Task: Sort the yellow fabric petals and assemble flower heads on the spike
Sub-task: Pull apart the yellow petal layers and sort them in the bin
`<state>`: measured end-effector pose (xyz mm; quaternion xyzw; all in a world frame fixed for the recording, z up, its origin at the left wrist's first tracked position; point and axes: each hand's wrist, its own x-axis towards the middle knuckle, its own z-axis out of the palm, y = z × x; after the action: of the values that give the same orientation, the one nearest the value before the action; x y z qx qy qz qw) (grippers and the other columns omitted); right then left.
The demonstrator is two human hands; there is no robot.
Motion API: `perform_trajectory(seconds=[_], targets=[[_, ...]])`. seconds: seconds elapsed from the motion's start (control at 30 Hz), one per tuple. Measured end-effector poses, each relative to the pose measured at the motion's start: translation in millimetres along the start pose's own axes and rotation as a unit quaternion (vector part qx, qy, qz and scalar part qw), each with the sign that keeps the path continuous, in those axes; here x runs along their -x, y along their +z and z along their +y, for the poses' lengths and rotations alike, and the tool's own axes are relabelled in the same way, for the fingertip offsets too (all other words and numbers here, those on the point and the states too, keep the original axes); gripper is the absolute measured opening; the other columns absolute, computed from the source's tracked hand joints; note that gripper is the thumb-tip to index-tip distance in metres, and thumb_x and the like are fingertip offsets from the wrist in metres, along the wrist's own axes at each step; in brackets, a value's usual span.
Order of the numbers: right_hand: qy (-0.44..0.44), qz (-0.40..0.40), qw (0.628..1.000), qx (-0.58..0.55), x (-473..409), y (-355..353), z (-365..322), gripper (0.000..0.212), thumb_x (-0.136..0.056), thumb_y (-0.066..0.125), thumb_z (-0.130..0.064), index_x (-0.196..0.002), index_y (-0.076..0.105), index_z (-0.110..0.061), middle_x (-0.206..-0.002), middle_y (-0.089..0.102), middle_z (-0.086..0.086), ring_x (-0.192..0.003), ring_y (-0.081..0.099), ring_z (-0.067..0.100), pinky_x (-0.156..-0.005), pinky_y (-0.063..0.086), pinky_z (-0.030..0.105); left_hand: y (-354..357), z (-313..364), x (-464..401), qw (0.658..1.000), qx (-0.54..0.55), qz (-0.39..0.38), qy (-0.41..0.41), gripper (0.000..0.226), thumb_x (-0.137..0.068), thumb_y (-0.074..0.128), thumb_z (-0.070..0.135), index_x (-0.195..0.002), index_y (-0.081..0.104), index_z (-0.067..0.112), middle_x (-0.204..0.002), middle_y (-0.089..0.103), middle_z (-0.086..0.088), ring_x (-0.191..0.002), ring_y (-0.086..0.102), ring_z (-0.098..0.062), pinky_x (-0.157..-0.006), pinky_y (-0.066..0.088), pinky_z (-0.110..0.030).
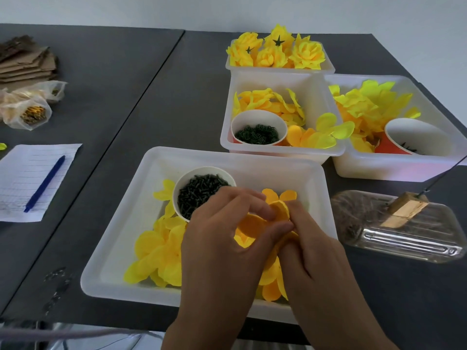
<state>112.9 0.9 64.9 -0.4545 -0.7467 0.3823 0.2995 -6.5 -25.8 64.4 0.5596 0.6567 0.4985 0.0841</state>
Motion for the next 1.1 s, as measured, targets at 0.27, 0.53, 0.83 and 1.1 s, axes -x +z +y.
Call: perform_trajectory(seconds=[0.27, 0.53, 0.83, 1.1], targets=[[0.007, -0.017, 1.000, 0.012, 0.6, -0.4, 5.2, 0.024, -0.091, 0.037, -0.024, -0.103, 0.054, -0.035, -0.068, 0.061, 0.001, -0.069, 0.059, 0.012, -0.053, 0.051, 0.031, -3.1, -2.6, -1.3, 0.997, 0.044, -0.042, -0.045, 0.022, -0.074, 0.064, 0.056, -0.079, 0.071, 0.036, -0.087, 0.067, 0.024, -0.089, 0.064, -0.001, -0.068, 0.052, -0.019], [-0.014, 0.003, 1.000, 0.021, 2.3, -2.7, 6.3, 0.019, -0.086, 0.038, -0.032, -0.088, 0.056, -0.039, -0.074, 0.061, -0.009, -0.065, 0.058, 0.012, -0.051, 0.049, 0.029, -2.8, -3.9, 1.1, 0.996, 0.050, -0.033, -0.067, 0.012, -0.075, 0.079, 0.035, -0.074, 0.067, 0.039, -0.082, 0.068, 0.026, -0.082, 0.064, 0.006, -0.070, 0.052, -0.019], [0.058, -0.043, 0.960, -0.271, -1.6, -9.6, 0.7, 0.035, -0.075, 0.069, -0.041, -0.110, 0.064, -0.038, -0.093, 0.072, -0.006, -0.087, 0.069, 0.010, -0.070, 0.054, 0.018, 0.8, -3.1, 5.1, 0.994, 0.050, 0.004, -0.101, 0.011, -0.087, 0.059, 0.032, -0.091, 0.064, 0.041, -0.091, 0.066, 0.020, -0.085, 0.065, -0.001, -0.056, 0.058, -0.027], [0.134, -0.083, 0.956, -0.246, 6.1, 6.8, 4.5, 0.056, -0.072, 0.072, -0.052, -0.121, 0.047, -0.044, -0.105, 0.068, -0.016, -0.096, 0.066, 0.005, -0.077, 0.056, 0.026, 3.6, -7.6, 5.6, 0.991, 0.028, 0.019, -0.130, 0.022, -0.087, 0.056, 0.029, -0.094, 0.056, 0.049, -0.104, 0.054, 0.020, -0.089, 0.059, 0.007, -0.060, 0.051, -0.012]])
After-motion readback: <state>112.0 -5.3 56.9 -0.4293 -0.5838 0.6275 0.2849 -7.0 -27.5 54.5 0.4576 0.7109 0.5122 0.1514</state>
